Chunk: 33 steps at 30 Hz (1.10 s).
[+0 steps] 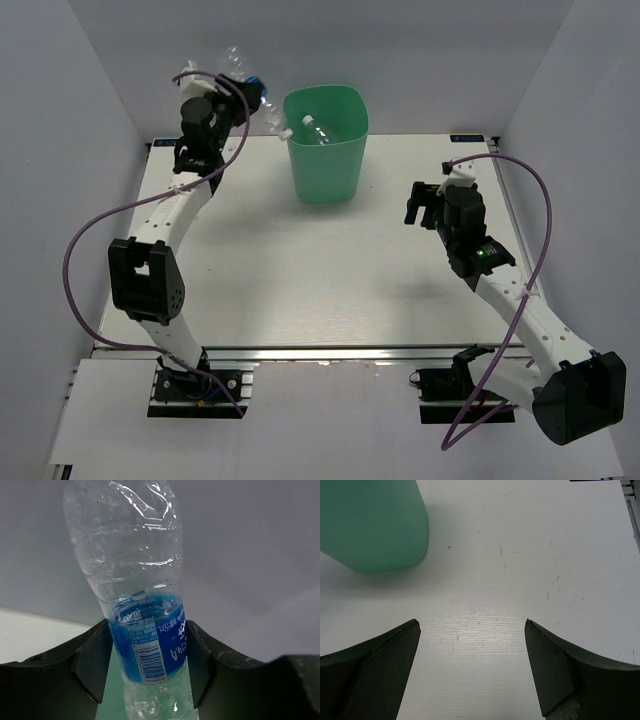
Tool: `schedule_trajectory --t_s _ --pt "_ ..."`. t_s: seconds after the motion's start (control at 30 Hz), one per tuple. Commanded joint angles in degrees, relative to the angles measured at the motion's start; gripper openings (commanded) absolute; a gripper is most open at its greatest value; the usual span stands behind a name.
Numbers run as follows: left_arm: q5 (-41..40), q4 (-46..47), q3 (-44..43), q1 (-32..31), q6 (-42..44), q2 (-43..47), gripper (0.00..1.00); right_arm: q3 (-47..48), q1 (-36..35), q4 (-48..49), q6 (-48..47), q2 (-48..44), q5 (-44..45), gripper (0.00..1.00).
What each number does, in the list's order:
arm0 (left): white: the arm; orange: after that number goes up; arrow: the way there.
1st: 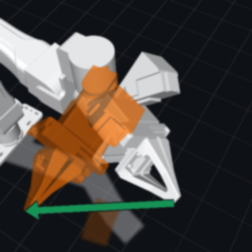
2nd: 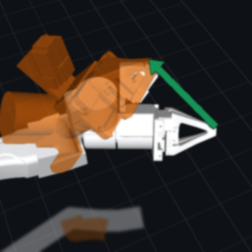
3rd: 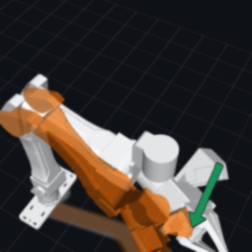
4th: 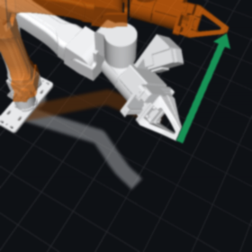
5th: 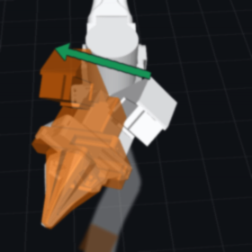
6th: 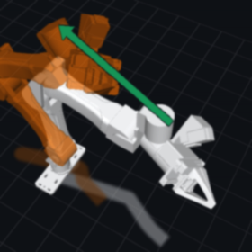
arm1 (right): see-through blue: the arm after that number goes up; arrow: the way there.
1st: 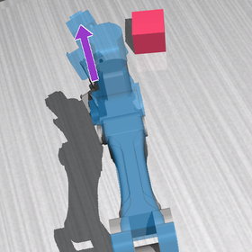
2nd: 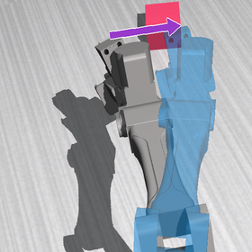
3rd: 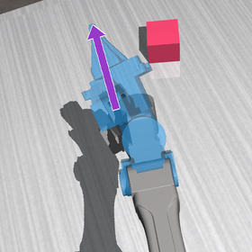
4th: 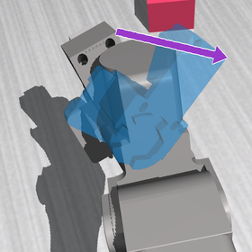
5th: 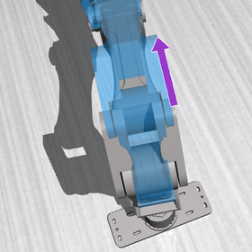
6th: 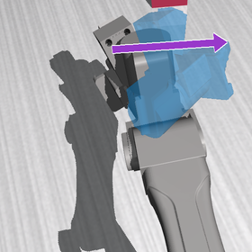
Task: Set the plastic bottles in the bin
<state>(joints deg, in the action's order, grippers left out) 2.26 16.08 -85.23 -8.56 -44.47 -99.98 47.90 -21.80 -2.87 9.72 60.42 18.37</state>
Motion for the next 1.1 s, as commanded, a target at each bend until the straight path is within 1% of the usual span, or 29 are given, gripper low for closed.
schedule_trajectory --t_s 0.0,0.03,0.07,0.13,0.17,0.2,0.27,0.3,0.33,0.37,0.43,0.47,0.5,0.57,0.77,0.9,0.97,1.03,1.07 --pt "4.2 5.9 -7.7 -5.4 5.5 -0.7 0.38 -0.1 0.2 2.2 -0.9 -1.0 1.3 0.89" --pt "4.2 6.2 -9.9 -6.2 8.0 -2.0 0.39 -0.1 0.2 2.3 -1.0 -1.1 1.3 0.89" --pt "3.5 6.8 -13.6 -7.2 8.9 -3.3 0.39 -0.2 0.2 2.3 -1.0 -1.2 1.3 0.89" --pt "1.9 7.7 -17.7 -9.0 10.0 -8.1 0.39 -0.3 0.2 2.3 -1.2 -1.3 1.5 0.89" --pt "1.4 7.1 -23.7 -9.2 9.8 -10.0 0.39 -0.3 0.2 2.3 -1.2 -1.4 1.8 0.89" --pt "1.1 5.8 -27.3 -9.5 9.5 -14.6 0.39 -0.3 0.2 2.3 -1.4 -1.4 2.0 0.89" --pt "2.7 2.6 -34.6 -9.7 8.9 -18.9 0.4 -0.4 0.2 2.2 -1.5 -1.4 2.8 0.89" --pt "3.0 1.6 -40.3 -10.2 8.8 -20.7 0.41 -0.5 0.2 2.3 -1.7 -1.4 3.2 0.89" --pt "3.9 0.2 -42.4 -10.6 9.0 -23.5 0.44 -0.5 0.2 2.3 -1.7 -1.5 3.8 0.89" --pt "4.0 -0.4 -44.4 -11.5 9.4 -24.3 0.51 -0.5 0.2 2.3 -1.8 -1.5 4.0 0.89" --pt "4.2 -1.2 -43.7 -12.2 11.1 -24.4 0.72 -0.6 0.2 2.3 -2.0 -1.4 4.3 0.89" --pt "4.1 -1.1 -42.7 -12.5 11.8 -23.9 0.93 -0.6 0.2 2.3 -2.0 -1.4 4.4 0.89" --pt "4.0 0.1 -39.5 -12.8 12.6 -23.1 0.98 -0.6 0.2 2.3 -2.0 -1.4 4.3 0.89" --pt "3.7 2.2 -34.3 -12.8 12.8 -20.2 0.98 -0.8 0.3 2.3 -1.9 -1.1 4.1 0.89" --pt "3.4 -2.1 -33.9 -12.8 15.6 -15.5 0.98 -0.7 0.2 2.3 -1.5 -0.7 3.2 0.89" --pt "2.8 -3.7 -29.5 -12.8 16.5 -10.4 0.98 -0.9 0.2 2.3 -1.4 -1.1 3.6 0.89" --pt "1.5 -4.6 -24.2 -12.8 17.2 -7.4 0.98 -1.1 0.2 2.3 -1.4 -1.3 3.8 0.89" --pt "-1.4 -5.4 -19.2 -12.8 19.1 -1.5 0.98 -1.1 0.2 3.8 -1.4 -1.6 4.0 0.89" --pt "-4.0 -5.4 -12.9 -12.8 19.8 0.8 0.98 -1.2 0.2 3.9 -1.6 -1.7 3.7 0.89"
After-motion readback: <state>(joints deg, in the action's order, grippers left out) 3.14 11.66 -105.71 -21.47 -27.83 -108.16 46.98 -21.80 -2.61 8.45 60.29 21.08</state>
